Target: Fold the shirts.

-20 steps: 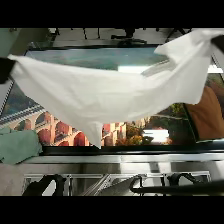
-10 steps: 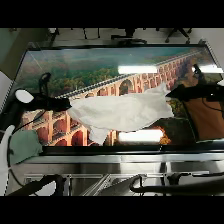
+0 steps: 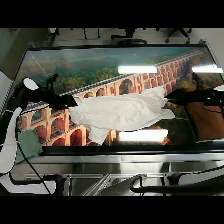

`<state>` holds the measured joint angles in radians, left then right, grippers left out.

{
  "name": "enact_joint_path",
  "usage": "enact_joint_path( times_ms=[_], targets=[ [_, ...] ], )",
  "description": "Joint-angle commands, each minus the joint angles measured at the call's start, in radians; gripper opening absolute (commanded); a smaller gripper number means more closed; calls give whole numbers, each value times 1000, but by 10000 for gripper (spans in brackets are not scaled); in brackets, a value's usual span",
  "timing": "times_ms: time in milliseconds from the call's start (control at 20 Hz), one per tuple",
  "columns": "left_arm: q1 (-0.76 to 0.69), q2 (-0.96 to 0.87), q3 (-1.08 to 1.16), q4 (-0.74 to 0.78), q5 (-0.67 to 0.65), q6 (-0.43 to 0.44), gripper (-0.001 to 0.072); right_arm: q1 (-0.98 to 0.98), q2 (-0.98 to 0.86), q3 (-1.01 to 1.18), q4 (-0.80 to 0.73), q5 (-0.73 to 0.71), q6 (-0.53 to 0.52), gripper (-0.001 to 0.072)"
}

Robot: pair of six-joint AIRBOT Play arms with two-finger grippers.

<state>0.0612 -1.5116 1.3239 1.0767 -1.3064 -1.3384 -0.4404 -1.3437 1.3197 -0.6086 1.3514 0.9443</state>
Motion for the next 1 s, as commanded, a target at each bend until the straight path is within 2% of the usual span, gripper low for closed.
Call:
enact_joint_path(
  times_ms=[0,150,400,550,800,850,950],
  targets=[
    [54,67,-19,2,-77,-6,684,-78,62,18,-121,19,-5,526],
    [88,159,-232,-3,5,-5,684,-111,67,-14,-231,-2,27,526],
    [26,197,-519,-82,249,16,684,-114,34,-119,-245,-27,27,524],
    [-19,128,-531,-109,356,15,684,-105,-3,-138,-244,-35,27,524],
    [-25,15,-407,-110,349,11,683,-24,-58,-138,-244,-44,27,515],
    [-25,1,-387,-109,339,11,646,0,-68,-138,-244,-45,27,471],
    [-25,-23,-356,-103,311,11,362,42,-77,-137,-243,-44,20,298]
  ],
)
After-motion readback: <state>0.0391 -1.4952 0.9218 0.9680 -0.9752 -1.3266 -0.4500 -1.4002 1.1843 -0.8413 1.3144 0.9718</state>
